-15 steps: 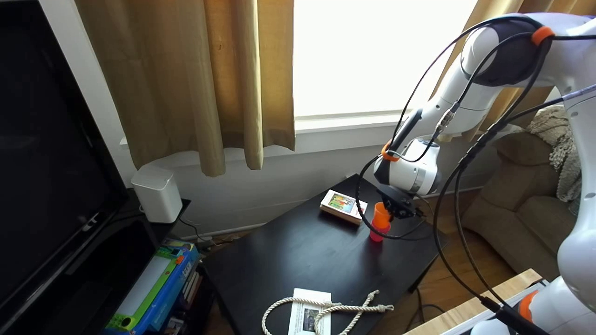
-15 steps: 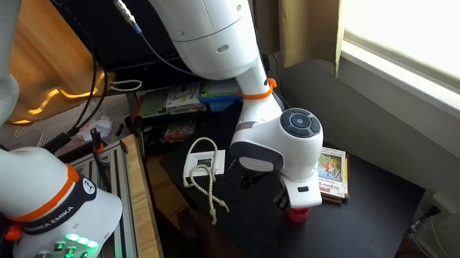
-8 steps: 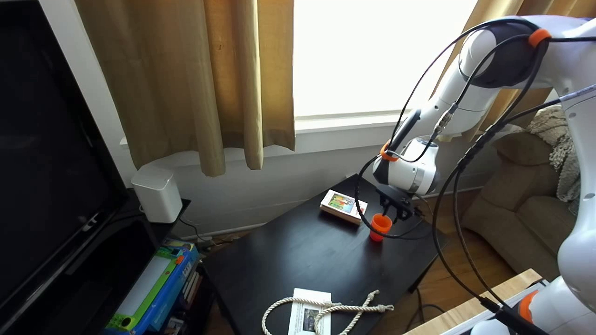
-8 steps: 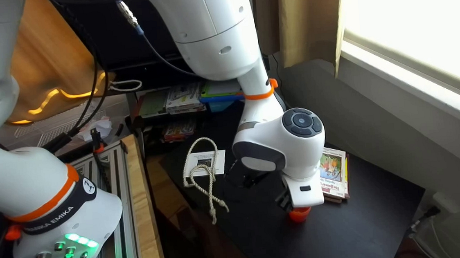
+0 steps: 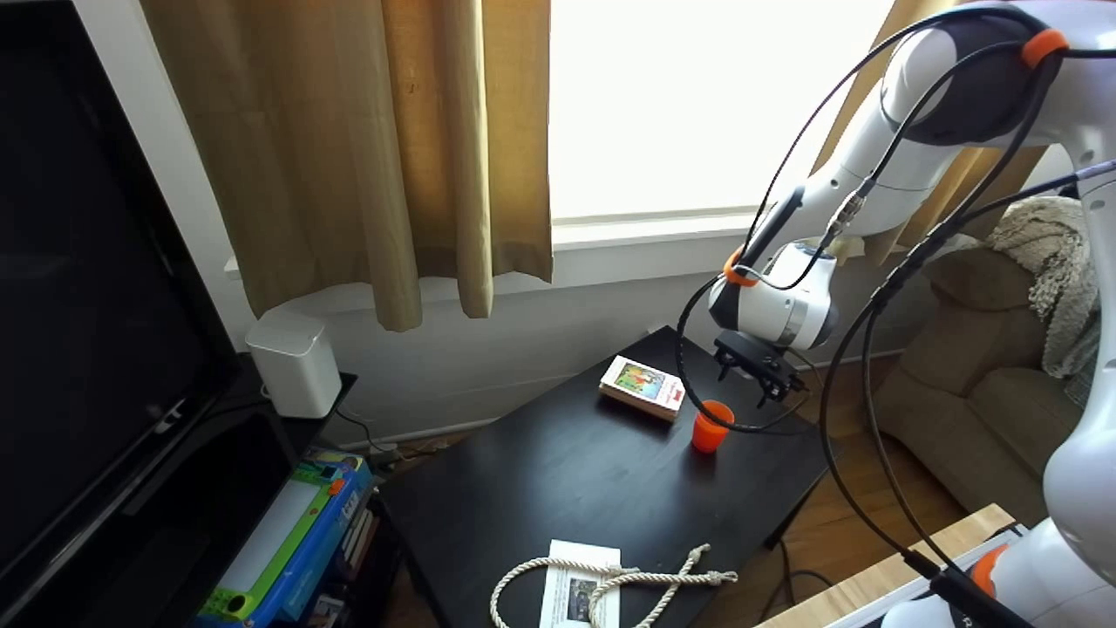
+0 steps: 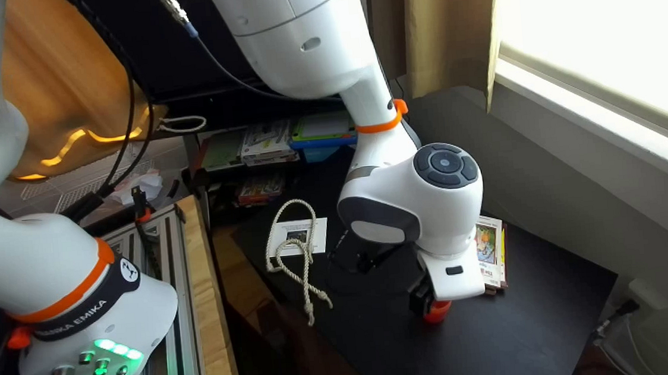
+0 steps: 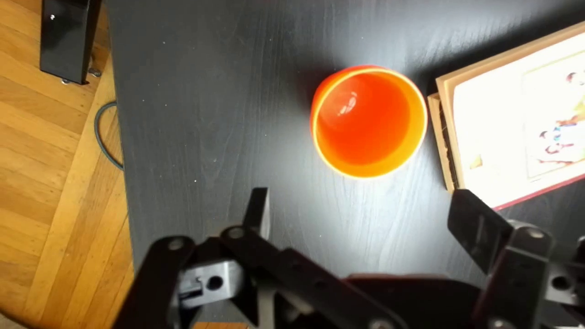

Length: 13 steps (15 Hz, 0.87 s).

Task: Put the orange cup in the pink cup

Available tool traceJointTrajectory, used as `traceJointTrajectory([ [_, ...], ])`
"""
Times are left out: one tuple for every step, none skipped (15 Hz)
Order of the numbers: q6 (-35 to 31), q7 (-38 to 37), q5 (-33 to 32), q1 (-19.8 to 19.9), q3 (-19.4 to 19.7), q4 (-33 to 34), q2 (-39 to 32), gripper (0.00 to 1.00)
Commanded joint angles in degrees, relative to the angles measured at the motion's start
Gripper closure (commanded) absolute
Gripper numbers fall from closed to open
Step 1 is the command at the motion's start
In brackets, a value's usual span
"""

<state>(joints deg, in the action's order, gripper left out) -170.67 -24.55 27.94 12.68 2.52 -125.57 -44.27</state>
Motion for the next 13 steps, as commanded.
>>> traceJointTrajectory([
  [3.40,2.48,-0.73,0.65,1.32,-7.12,9.78,0.00],
  [4.14,2.74,-1.06,0.21,2.07,-8.28,11.75,0.00],
  [5.62,2.57,-1.46,-0.50,3.05,-9.32,13.93,0.00],
  [6.39,2.55,-1.87,-1.08,3.89,-10.31,15.81,0.00],
  [7.72,2.34,-2.44,-1.73,4.73,-11.13,17.67,0.00],
  [8.05,1.64,-3.00,-2.73,5.66,-12.20,19.55,0.00],
  [8.93,1.75,-3.48,-2.79,6.13,-12.51,20.75,0.00],
  [7.11,2.11,-1.87,-1.60,4.63,-9.03,16.44,0.00],
  [7.21,2.14,-1.94,-1.71,4.77,-9.47,17.57,0.00],
  [7.21,2.14,-1.94,-1.72,4.75,-9.40,17.75,0.00],
  [7.21,2.14,-1.94,-1.71,4.73,-9.30,17.55,0.00],
  [7.21,2.14,-1.94,-1.70,4.73,-9.21,17.24,0.00],
  [7.20,2.14,-1.94,-1.70,4.72,-9.17,17.00,0.00],
])
